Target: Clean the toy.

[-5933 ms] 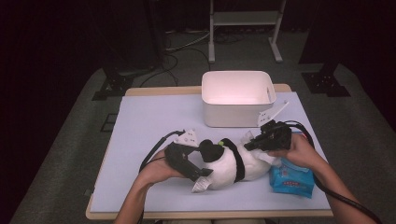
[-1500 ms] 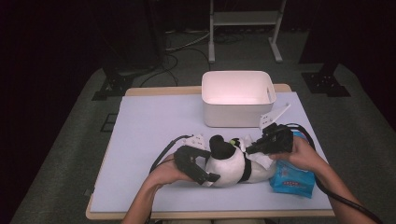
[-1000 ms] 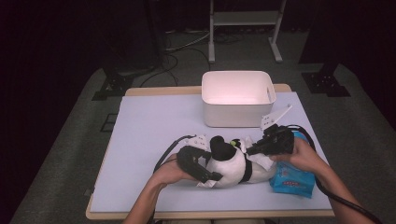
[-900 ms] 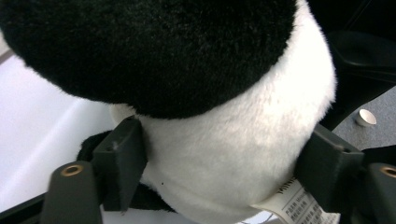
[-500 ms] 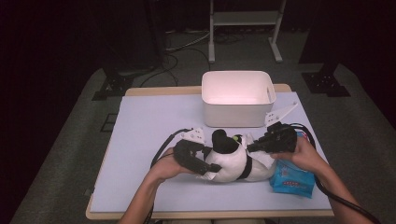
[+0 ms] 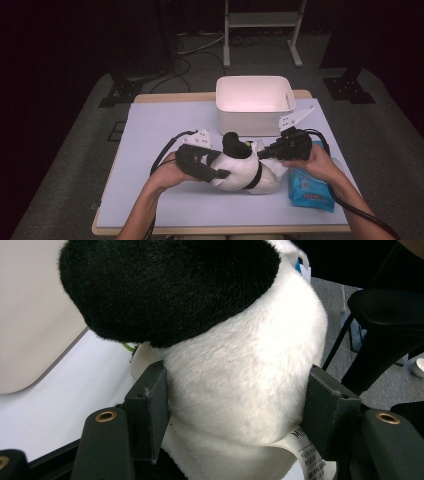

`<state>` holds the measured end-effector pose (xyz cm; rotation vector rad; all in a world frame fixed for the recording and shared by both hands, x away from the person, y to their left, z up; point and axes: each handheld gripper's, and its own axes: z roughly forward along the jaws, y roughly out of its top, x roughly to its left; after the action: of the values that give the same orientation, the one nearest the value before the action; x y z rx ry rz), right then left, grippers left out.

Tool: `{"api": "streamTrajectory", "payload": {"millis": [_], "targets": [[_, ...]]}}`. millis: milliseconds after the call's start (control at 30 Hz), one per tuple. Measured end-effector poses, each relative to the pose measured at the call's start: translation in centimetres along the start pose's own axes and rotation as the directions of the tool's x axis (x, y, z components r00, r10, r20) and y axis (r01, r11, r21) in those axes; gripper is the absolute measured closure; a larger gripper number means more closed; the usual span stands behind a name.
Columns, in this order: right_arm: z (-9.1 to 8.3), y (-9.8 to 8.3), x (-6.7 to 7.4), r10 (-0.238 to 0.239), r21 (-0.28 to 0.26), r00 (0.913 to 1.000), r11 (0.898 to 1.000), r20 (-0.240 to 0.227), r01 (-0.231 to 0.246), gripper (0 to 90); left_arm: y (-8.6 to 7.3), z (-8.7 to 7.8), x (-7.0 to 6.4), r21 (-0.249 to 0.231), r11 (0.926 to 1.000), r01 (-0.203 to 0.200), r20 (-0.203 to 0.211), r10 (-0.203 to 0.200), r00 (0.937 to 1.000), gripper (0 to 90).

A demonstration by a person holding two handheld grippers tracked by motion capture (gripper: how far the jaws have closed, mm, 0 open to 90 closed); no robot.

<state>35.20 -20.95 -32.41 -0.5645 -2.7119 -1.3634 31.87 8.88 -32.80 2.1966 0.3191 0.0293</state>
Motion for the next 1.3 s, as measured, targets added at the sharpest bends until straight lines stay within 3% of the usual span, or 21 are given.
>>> {"api": "streamTrajectory", "payload": {"millis": [433,933,1100,1233,1300], "targets": [[-1.3,3.6,1.1,-0.054,-0.023,0.9984,0.998,0.015,0.054,86.7,2.0,1.2,-1.2,0.024,0.9974,-0.067,0.004,0.067,0.9977,35.0],[-2.4,5.4,2.2,-0.101,-0.033,0.9944,0.994,0.032,0.102,86.6,3.9,2.4,-1.3,0.027,0.9964,-0.081,0.018,0.08,0.9966,34.1],[-2.1,5.7,3.0,-0.13,-0.012,0.9913,0.991,0.019,0.13,86.6,4.5,2.8,-1.5,0.017,0.9964,-0.083,0.011,0.083,0.9965,33.4],[-1.6,5.6,3.5,-0.16,0.046,0.986,0.986,0.047,0.158,86.7,4.7,3.0,-1.6,0.02,0.9967,-0.078,0.007,0.078,0.9969,31.2],[-1.7,5.3,3.3,-0.151,0.04,0.9872,0.988,0.051,0.149,86.7,4.8,3.0,-1.4,0.015,0.9969,-0.078,0.01,0.078,0.9969,28.5]]}}
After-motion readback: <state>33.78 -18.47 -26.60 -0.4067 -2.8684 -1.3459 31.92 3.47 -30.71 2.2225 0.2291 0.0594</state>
